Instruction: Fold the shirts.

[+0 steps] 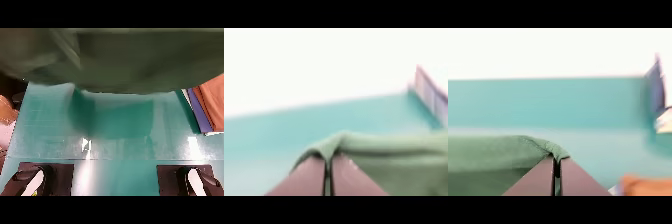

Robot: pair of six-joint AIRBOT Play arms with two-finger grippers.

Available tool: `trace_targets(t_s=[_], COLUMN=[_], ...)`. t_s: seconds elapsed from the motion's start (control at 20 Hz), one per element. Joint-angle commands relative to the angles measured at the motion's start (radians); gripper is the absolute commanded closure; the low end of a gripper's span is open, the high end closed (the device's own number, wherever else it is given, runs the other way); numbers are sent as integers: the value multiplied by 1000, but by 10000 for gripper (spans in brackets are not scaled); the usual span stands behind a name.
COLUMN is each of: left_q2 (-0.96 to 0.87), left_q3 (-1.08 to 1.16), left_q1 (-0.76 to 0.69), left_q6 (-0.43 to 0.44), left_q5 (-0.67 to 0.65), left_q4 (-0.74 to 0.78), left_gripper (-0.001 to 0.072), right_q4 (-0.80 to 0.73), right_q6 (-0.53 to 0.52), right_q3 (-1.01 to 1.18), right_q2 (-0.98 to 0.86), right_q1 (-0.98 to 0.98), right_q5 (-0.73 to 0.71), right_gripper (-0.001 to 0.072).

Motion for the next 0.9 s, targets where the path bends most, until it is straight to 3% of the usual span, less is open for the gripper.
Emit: trace_targets(t_s=[0.0,0.15,0.3,0.45,0.65,0.8,0.85], left_q2=[6,-6,-50,-170,-394,-584,-644], left_q3=[222,146,-76,-280,-447,-480,-479], left_q1=[1,1,0,0,0,0,0], left_q6=[-48,-48,-44,-35,-16,2,47], left_q5=[58,50,19,-63,-112,-87,-31], left_q4=[75,74,65,36,33,11,-19], left_gripper=[686,686,685,685,684,684,684], right_q4=[-72,-66,-66,-91,-304,-312,-311], right_q6=[-2,19,47,56,81,81,81], right_q3=[239,378,410,269,32,-51,-52], right_q2=[-6,-96,-224,-352,-555,-739,-795], right_q1=[-82,-67,9,137,296,328,333], right_q5=[76,153,247,275,271,229,199], right_gripper=[700,700,700,700,700,700,700])
